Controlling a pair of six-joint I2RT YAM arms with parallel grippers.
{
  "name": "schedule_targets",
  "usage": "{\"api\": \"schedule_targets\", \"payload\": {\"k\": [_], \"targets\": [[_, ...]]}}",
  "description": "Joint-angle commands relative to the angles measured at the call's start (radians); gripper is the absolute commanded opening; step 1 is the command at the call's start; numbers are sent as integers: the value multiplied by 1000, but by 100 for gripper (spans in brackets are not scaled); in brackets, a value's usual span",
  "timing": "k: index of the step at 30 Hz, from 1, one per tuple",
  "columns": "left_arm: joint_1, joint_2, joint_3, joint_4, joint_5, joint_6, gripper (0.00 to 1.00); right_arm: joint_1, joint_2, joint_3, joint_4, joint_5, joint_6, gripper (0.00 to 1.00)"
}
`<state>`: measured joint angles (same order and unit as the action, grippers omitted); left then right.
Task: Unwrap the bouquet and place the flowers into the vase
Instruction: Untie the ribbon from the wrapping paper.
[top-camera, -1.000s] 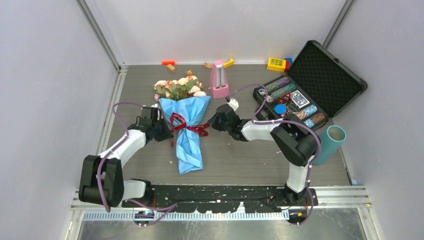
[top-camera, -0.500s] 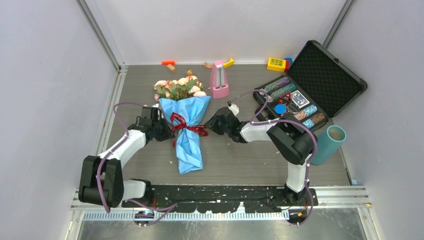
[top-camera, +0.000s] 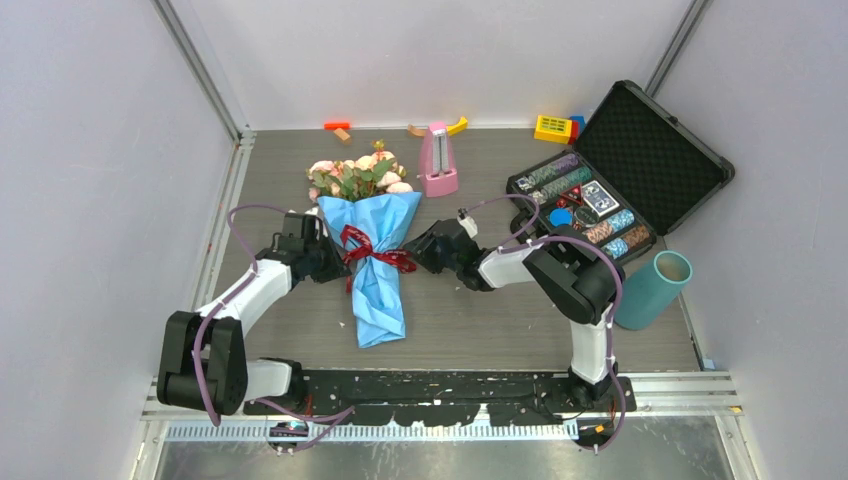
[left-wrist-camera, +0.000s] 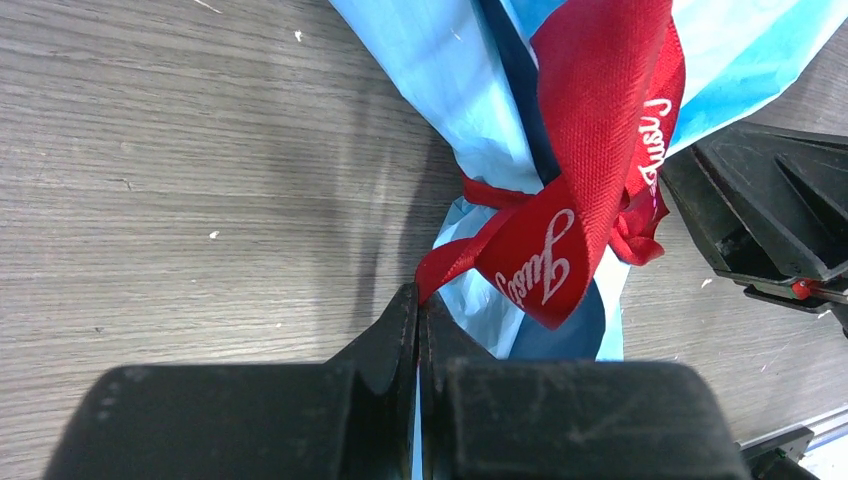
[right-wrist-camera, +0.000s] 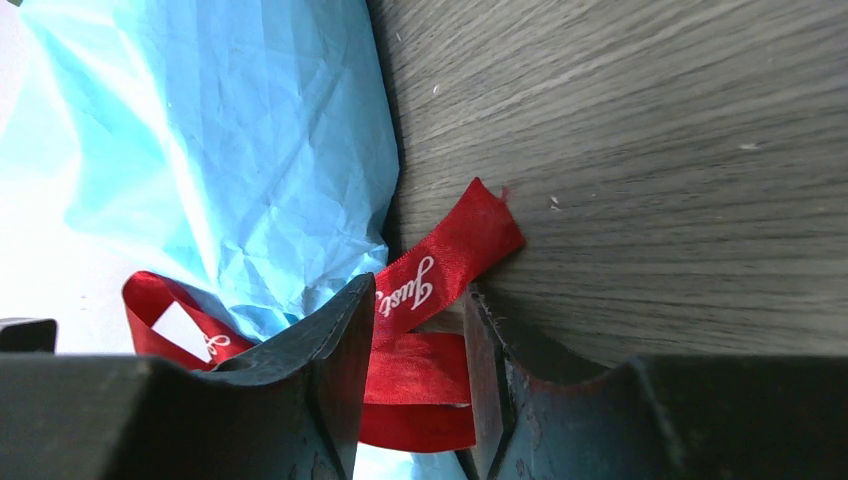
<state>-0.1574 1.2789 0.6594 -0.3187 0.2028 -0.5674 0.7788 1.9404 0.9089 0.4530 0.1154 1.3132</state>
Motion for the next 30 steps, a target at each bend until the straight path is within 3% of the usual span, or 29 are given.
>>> {"api": "schedule_targets", "payload": {"k": [1, 17, 30], "targets": [[2, 1, 34, 25, 16, 13, 0, 8, 55, 10, 48, -13, 75, 44], [2, -23, 30, 6, 16, 17, 0, 44, 22, -87, 122, -11, 237, 45], [2, -57, 32, -29, -1, 36, 0, 45, 134, -14, 183, 21, 271, 47]]}}
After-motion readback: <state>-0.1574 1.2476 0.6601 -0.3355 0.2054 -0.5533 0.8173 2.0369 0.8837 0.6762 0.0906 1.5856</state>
